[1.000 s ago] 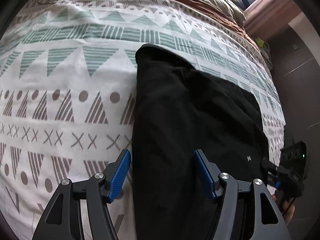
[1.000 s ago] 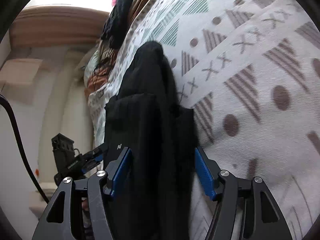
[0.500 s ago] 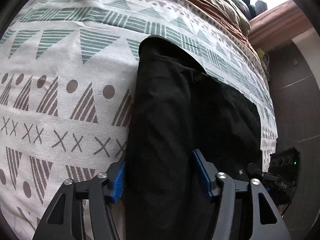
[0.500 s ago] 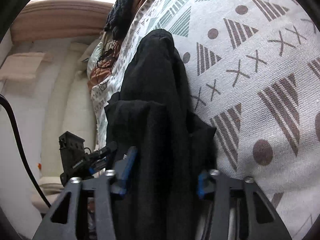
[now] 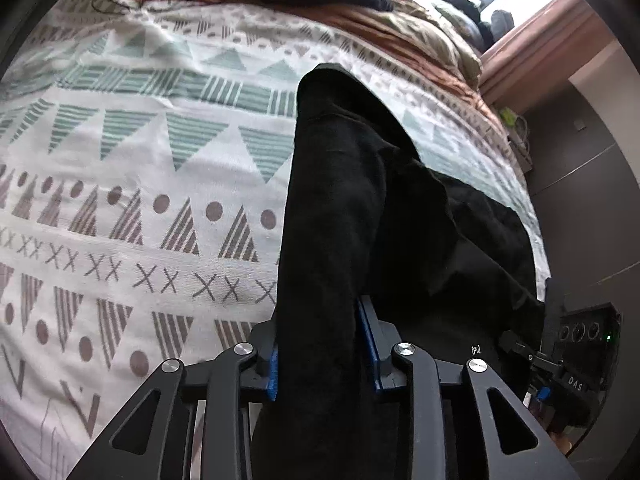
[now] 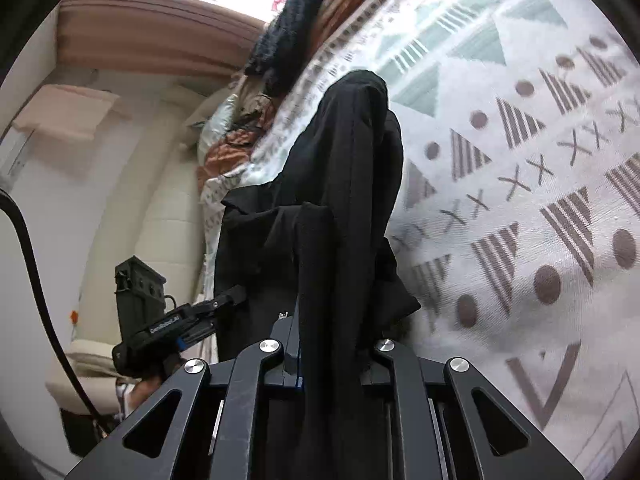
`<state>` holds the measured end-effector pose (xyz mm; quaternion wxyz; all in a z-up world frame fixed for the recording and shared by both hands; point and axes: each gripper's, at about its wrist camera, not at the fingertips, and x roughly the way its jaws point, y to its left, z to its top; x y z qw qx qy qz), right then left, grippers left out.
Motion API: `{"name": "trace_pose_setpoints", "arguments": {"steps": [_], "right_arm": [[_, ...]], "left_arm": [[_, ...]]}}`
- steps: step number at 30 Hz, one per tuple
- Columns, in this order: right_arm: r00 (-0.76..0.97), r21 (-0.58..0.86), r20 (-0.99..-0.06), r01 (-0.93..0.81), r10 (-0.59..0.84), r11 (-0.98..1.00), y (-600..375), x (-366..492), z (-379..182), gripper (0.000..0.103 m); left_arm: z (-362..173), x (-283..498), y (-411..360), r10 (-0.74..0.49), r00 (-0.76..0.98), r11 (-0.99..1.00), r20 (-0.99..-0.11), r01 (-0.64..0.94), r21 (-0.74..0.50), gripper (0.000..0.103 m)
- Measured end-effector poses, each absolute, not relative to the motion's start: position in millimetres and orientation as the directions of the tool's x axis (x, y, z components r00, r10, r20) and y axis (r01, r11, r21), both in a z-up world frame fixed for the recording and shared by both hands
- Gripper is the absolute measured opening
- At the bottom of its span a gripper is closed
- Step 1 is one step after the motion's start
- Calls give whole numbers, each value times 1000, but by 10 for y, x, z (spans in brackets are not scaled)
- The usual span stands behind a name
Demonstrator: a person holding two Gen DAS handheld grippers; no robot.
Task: Fold large clothes
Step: 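Lift the folded black shirt with both tools and carry it toward the headboard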
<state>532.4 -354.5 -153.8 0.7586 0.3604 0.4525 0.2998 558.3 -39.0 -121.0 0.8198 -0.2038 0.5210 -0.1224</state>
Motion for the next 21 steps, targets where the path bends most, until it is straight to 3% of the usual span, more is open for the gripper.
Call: {"name": "trace_pose_setpoints", "arguments": {"steps": [12,21], "right_arm": [[471,771,-392,-301,790,562,-3246,4724,-622,16],[479,726,-371,-383,795,570,-2879,4286,-259,16]], "left_arm": [[-342,4942,-38,-429,559,861,-710,17,-508,30],[44,4597,372,-418,610,862,-673,34,-506,29]]}}
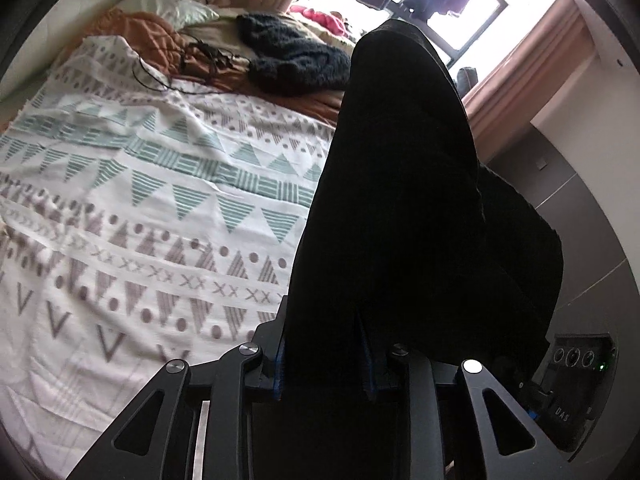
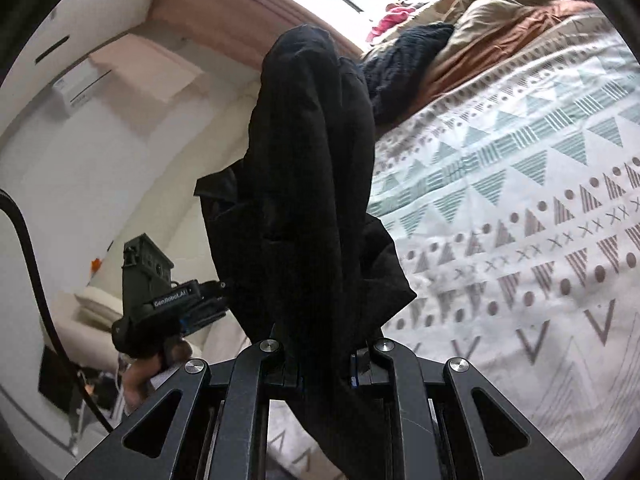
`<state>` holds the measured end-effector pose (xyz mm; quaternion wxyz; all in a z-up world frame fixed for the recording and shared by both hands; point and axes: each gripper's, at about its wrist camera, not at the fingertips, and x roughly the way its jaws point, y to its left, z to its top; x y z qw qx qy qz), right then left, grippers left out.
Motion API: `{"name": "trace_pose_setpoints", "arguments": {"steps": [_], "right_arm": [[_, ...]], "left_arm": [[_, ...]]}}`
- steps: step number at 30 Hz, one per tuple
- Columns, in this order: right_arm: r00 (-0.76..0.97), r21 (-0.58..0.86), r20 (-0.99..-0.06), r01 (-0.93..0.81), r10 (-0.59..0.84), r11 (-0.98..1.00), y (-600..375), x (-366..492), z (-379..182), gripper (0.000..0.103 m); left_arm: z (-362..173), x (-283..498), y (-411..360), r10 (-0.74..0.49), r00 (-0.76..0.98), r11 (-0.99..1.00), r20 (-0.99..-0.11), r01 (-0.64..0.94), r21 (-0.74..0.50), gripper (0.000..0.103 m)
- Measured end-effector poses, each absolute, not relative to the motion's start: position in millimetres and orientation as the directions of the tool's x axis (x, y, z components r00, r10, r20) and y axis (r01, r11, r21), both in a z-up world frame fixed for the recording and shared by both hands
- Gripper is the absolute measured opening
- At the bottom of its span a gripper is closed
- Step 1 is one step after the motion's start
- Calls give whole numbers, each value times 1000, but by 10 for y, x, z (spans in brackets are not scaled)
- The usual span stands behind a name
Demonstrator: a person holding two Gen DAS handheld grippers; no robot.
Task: Fold large clothes
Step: 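Lift the folded black shirt with both tools and carry it toward the headboard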
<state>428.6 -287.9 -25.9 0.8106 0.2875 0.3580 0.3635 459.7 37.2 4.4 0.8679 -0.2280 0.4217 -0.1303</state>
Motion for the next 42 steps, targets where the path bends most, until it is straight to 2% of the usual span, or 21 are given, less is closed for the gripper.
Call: {"name": "trace_pose_setpoints", "arguments": {"steps": [19,25,42], "right_arm": [[417,742,-302,-462,857,486,-1446,4185,-192,16],[360,778,-273,-462,892,425,-884,4216,-275,16],[182,801,-285,-493,941,339,1059,4318,-240,16]], "left_arm": [[320,4027,1778,-330,689,877,-646,-30,-480,28],[314,3910,2304,-268,709,879,-653,-98,-467,28],[425,3445,4043,-61,739,866,-671,-295,-404,28]]}}
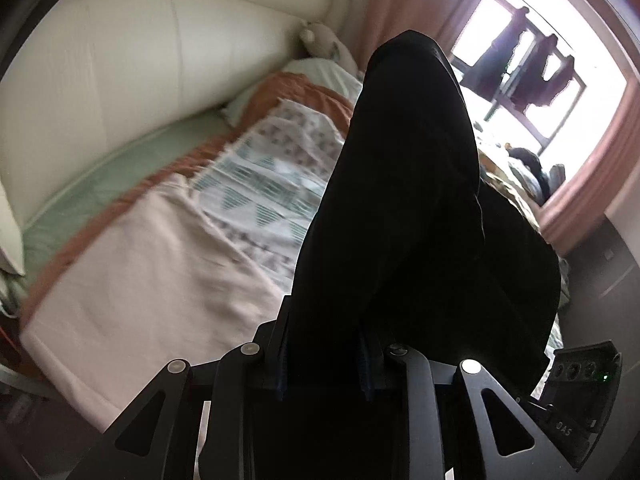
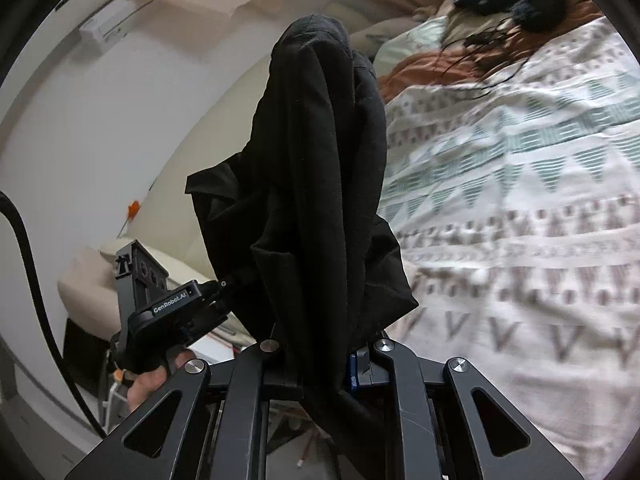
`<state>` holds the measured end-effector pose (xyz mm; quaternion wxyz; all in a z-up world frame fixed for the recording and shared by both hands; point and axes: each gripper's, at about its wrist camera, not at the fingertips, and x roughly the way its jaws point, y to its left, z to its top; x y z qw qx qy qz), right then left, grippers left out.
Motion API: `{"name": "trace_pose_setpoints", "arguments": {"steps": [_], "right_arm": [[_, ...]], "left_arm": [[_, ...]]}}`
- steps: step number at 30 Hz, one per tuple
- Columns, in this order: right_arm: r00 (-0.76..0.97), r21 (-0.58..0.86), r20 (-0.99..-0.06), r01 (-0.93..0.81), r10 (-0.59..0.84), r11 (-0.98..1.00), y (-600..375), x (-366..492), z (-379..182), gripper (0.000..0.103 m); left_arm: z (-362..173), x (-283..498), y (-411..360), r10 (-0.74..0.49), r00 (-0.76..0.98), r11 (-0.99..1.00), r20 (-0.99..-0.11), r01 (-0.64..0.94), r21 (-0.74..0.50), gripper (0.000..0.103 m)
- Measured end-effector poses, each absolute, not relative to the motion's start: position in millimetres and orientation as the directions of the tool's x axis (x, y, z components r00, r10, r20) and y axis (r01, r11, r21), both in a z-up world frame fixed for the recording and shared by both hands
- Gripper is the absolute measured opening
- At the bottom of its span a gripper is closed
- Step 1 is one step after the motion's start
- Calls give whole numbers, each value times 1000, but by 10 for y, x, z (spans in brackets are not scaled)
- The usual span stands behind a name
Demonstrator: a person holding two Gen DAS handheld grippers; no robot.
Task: Fold large clothes
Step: 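Lift the folded black shirt with both tools and carry it toward the headboard, then lower the folded shirt onto the bed corner beside the headboard with both tools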
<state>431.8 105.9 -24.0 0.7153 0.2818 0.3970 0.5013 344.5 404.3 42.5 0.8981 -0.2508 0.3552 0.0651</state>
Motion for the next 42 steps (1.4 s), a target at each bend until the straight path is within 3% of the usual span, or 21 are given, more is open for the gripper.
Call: {"name": "trace_pose_setpoints", "arguments": {"steps": [20,30,32,35,37,42], "right_arm": [[-140,808,-308,-561,941,181,2993,3737,-259,16],[-181,822,-345,-532,921,204,3273,3884,-628,16],[-168,817,-362,-531,917,226,3299,3950,-711,16],[-161,814,-398,-517,903,266,3370,4085,-939,15],[-156,796,-433,-529,888,295,3410,4132,-1072,15],[-163,793,-505,-476,848,381,3418,4329,-1482,15]], "left_arm": [[644,2791,5330,185,640,846,-746,-490,-210,28],[184,3192,5598,206,568,835,-797,-527,-160,28],[80,3271,5642,227,540,830,-810,-543,-130,31],[-30,3270,5661,298,503,814,-811,-578,-60,50],[-84,3183,5699,284,516,810,-808,-581,-86,68],[-276,2767,5778,263,550,764,-793,-620,-176,69]]}}
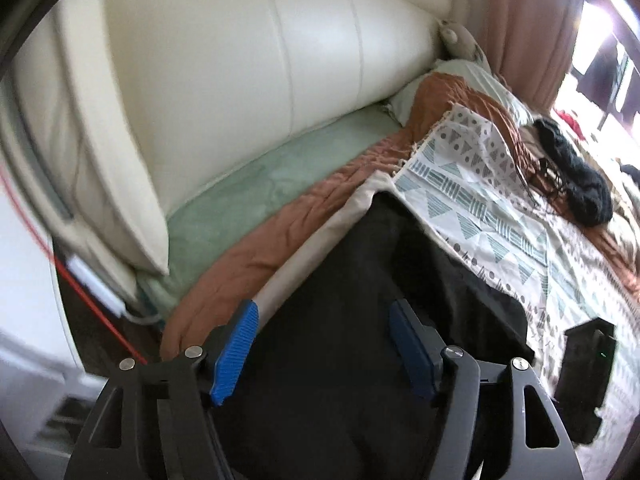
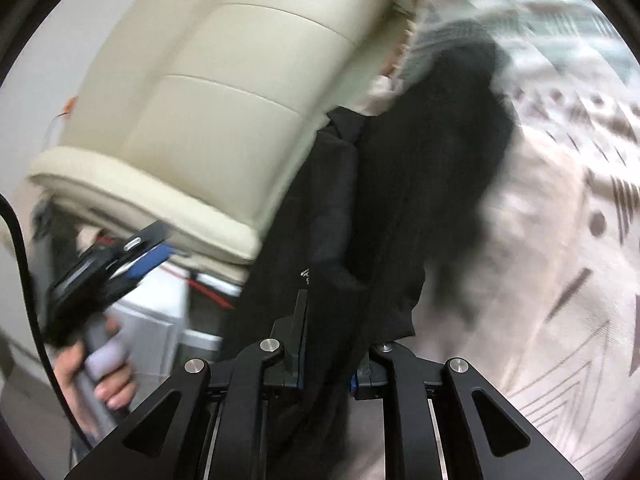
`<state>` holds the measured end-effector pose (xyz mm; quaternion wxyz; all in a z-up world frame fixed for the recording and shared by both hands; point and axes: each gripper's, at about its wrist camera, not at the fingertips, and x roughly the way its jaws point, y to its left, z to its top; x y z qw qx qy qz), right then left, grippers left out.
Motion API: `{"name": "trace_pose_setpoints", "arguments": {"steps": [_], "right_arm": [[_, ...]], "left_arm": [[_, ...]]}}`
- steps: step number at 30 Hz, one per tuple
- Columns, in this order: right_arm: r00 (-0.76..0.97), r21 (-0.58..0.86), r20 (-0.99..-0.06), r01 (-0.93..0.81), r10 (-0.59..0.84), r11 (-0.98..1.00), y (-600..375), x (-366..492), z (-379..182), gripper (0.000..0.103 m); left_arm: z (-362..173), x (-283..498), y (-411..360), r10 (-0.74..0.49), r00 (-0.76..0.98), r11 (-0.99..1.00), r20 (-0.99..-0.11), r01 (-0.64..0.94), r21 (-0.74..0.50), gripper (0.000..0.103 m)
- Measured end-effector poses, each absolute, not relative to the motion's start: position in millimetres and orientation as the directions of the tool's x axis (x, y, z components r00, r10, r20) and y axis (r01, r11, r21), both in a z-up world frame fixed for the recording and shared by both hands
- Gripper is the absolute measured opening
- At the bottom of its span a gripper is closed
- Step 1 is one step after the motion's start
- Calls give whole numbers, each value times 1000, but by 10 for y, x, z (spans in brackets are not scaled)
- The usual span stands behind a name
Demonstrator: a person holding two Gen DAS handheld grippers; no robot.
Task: Fold large clothes
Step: 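Lower the folded shirt onto the bed corner beside the headboard with both tools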
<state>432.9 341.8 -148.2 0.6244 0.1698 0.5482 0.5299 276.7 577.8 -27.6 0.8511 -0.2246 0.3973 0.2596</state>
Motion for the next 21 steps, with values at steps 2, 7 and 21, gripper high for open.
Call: {"name": "trace_pose_setpoints", "arguments": {"steps": [2,7,21], "right_arm": [[-168,800,-497,-469,851,374,3395,4339,-1526,15],[-154,786,-510,-483,847,385,3418,4320,-1477,14],[-75,727,-575,-503,814,467,3318,4289,-1470,14]], "left_arm": [[-344,2628,5761,262,564,749,-783,-630,-204,69],[-446,2340,5593,309,564,724,-766,-662,-195,70],[-873,1582,5452,287,614,581,-735,-722,-376,79]]}}
